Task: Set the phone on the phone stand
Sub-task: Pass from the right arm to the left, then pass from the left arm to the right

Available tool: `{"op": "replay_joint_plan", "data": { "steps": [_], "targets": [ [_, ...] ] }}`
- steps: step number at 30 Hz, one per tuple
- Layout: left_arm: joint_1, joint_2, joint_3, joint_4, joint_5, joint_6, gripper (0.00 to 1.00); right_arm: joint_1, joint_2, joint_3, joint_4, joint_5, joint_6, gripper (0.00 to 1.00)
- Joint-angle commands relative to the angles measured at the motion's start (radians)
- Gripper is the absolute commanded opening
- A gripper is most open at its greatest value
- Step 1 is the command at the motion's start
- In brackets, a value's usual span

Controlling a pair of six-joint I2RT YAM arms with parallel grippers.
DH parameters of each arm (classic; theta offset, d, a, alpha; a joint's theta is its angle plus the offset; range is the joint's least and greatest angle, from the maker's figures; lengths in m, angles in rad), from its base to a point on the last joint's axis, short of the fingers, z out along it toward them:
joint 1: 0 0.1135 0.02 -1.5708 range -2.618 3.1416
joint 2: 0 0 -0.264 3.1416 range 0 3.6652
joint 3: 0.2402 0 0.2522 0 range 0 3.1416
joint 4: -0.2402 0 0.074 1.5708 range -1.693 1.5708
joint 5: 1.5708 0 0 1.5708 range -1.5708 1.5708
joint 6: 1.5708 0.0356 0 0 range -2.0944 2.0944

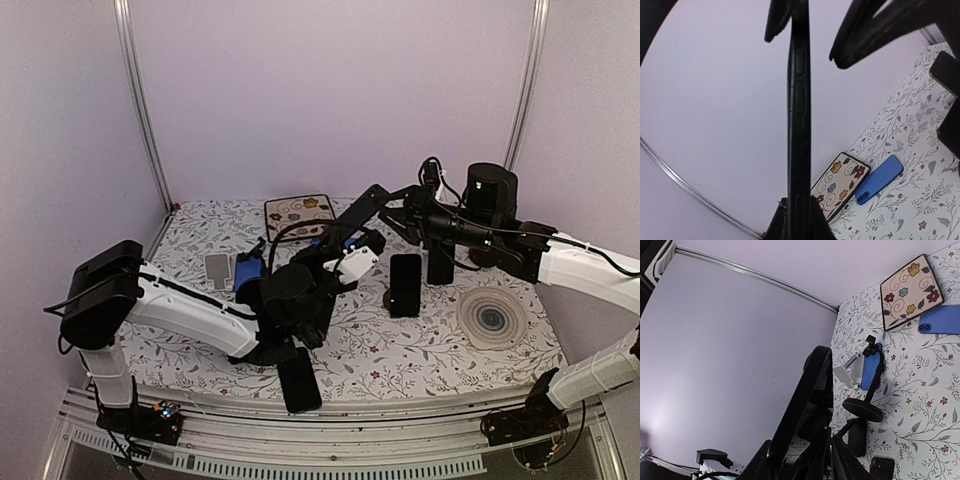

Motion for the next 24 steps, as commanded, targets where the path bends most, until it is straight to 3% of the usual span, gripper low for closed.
{"op": "replay_joint_plan", "data": {
  "steps": [1,6,10,14,18,24],
  "targets": [
    [0.002,-0.083,0.017,-0.044,0.019,-0.162,0.00,0.005,-0.034,-0.013,0.056,-0.026,-0.049,0.48],
    [0.016,-0.168,0.029,-0.354,0.122,-0.488,0.00,0.005,-0.057,-0.021,0.061,-0.015,-0.116,0.77],
    [0.049,-0.258,0.019,-0.582,0.307,-0.775,0.00,0.005,-0.091,-0.025,0.059,0.016,-0.214,0.91],
    [0.099,-0.326,-0.012,-0.694,0.509,-0.993,0.00,0.008,-0.125,-0.024,0.037,0.067,-0.319,0.98],
    [0.138,-0.384,-0.068,-0.691,0.691,-1.142,0.00,0.023,-0.127,-0.009,0.002,0.111,-0.411,0.99],
    [0.162,-0.442,-0.141,-0.631,0.868,-1.245,0.00,0.076,-0.081,0.030,-0.036,0.172,-0.447,0.99]
  ]
}}
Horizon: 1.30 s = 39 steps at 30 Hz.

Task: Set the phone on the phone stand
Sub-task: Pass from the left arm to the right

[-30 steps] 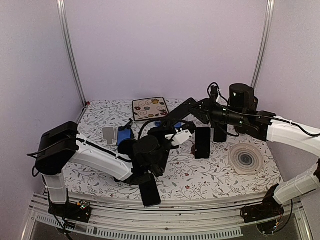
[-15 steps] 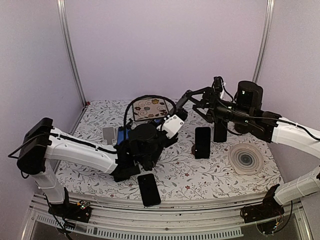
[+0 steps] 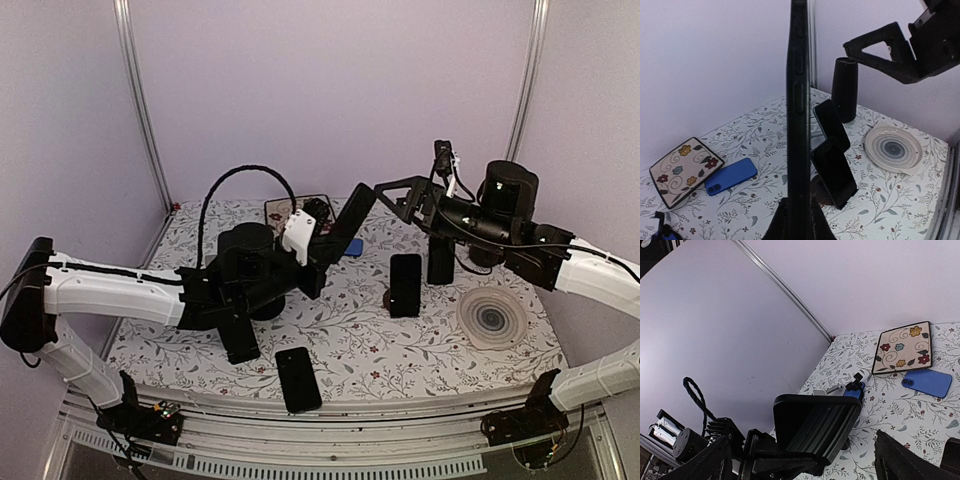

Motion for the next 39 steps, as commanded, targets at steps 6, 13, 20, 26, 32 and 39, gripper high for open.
{"op": "replay_joint_plan", "data": {
  "steps": [6,13,20,26,32,39],
  "targets": [
    [0.013,-0.062,-0.050,0.075,0.233,-0.158,0.00,0.064,0.083,0.077,-0.051,0.099,-0.051,0.99],
    [0.014,-0.072,-0.073,0.101,0.204,-0.167,0.00,0.079,0.131,0.102,-0.082,0.130,-0.009,0.99],
    [0.012,-0.063,-0.077,0.123,0.144,-0.168,0.00,0.112,0.164,0.094,-0.045,0.153,0.068,0.99],
    [0.005,-0.056,-0.076,0.137,0.119,-0.156,0.00,0.122,0.186,0.088,-0.009,0.160,0.133,0.94],
    [-0.008,-0.036,-0.072,0.136,0.104,-0.147,0.00,0.125,0.209,0.103,0.004,0.139,0.146,0.87],
    [-0.009,-0.030,-0.072,0.142,0.105,-0.147,0.00,0.124,0.216,0.101,0.019,0.125,0.163,0.69]
  ]
}}
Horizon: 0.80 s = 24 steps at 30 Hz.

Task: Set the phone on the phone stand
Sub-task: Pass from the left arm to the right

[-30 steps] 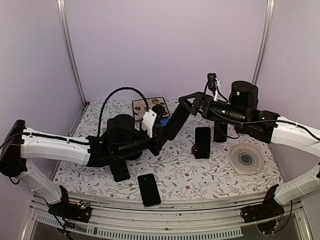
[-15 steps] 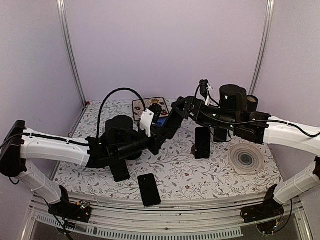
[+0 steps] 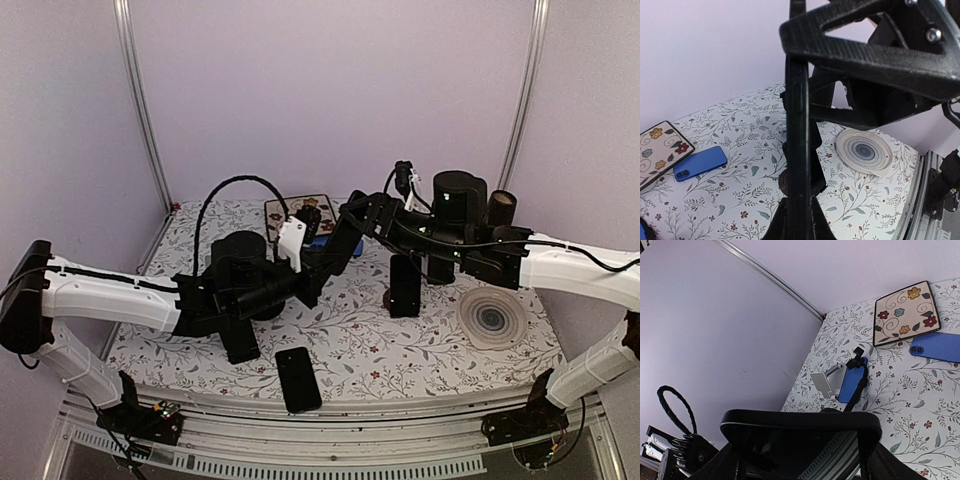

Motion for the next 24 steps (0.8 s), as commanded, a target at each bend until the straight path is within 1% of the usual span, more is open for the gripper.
{"op": "replay_joint_plan", "data": {
  "steps": [1,5,7,9,13,16,20,24],
  "targets": [
    [-0.009,0.001,0.005,0.087,-0.002,0.010,0.00,0.004,0.011,0.025,0.016,-0.002,0.016,0.65],
    [-0.009,-0.003,-0.004,0.084,-0.006,-0.005,0.00,0.005,0.007,0.024,0.020,0.005,0.018,0.48],
    [-0.008,-0.004,-0.008,0.084,-0.005,-0.010,0.00,0.005,0.009,0.025,0.021,0.004,0.019,0.42],
    [-0.009,-0.005,-0.013,0.084,-0.004,-0.015,0.05,0.005,0.010,0.025,0.024,0.002,0.018,0.38],
    [-0.009,-0.007,-0.019,0.084,-0.003,-0.019,0.19,0.004,0.013,0.030,0.024,0.004,0.015,0.33],
    [-0.009,-0.007,-0.022,0.081,0.000,-0.026,0.27,0.005,0.011,0.031,0.023,0.005,0.011,0.29],
    [-0.008,-0.011,-0.032,0.076,0.001,-0.039,0.43,0.004,0.011,0.034,0.019,0.012,0.001,0.21],
    [-0.008,-0.022,-0.051,0.074,-0.001,-0.052,0.61,0.003,0.002,0.035,0.010,0.029,-0.011,0.20]
  ]
}}
